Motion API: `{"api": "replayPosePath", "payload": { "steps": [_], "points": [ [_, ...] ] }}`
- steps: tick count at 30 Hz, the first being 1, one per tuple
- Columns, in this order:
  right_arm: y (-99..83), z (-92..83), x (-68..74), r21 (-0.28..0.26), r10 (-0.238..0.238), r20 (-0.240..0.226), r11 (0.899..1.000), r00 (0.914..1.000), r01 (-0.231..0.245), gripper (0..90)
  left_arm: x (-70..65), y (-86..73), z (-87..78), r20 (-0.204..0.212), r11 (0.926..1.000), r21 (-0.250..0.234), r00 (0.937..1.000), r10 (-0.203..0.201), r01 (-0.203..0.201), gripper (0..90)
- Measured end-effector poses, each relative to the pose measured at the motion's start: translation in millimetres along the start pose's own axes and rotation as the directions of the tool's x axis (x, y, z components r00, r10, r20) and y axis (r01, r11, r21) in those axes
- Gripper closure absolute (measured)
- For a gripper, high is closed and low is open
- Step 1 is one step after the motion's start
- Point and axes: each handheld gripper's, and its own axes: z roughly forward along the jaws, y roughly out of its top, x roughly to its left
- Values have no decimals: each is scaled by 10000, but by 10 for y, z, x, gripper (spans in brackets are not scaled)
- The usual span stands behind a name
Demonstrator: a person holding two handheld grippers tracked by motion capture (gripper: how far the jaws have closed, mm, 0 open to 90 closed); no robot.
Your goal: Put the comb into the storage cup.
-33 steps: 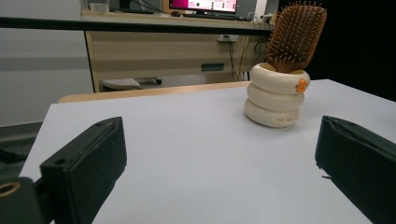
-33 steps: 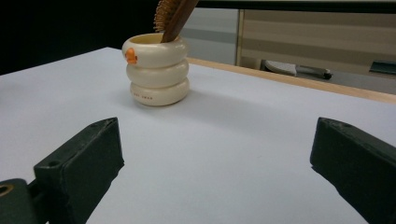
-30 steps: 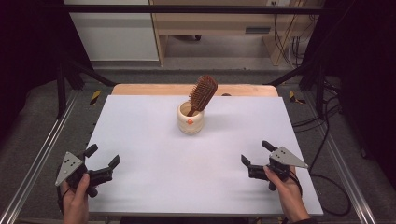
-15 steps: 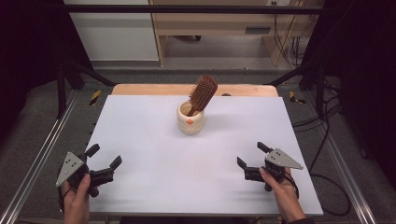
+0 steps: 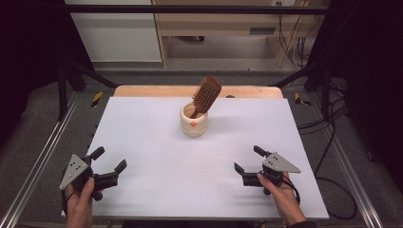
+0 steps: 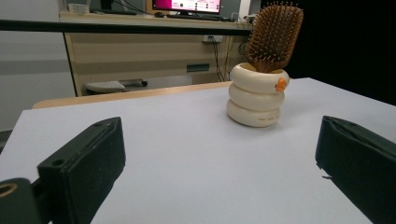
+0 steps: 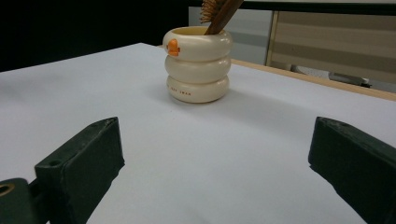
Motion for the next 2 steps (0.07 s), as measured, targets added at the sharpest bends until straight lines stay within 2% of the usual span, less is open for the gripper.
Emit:
{"api": "replayPosePath", "payload": {
  "steps": [2],
  "points": [
    [1,8,5,18,-30,15,10000,10000,30,32,-3,0,4,8,10000,5,10000,17,-17,16]
  ]
}}
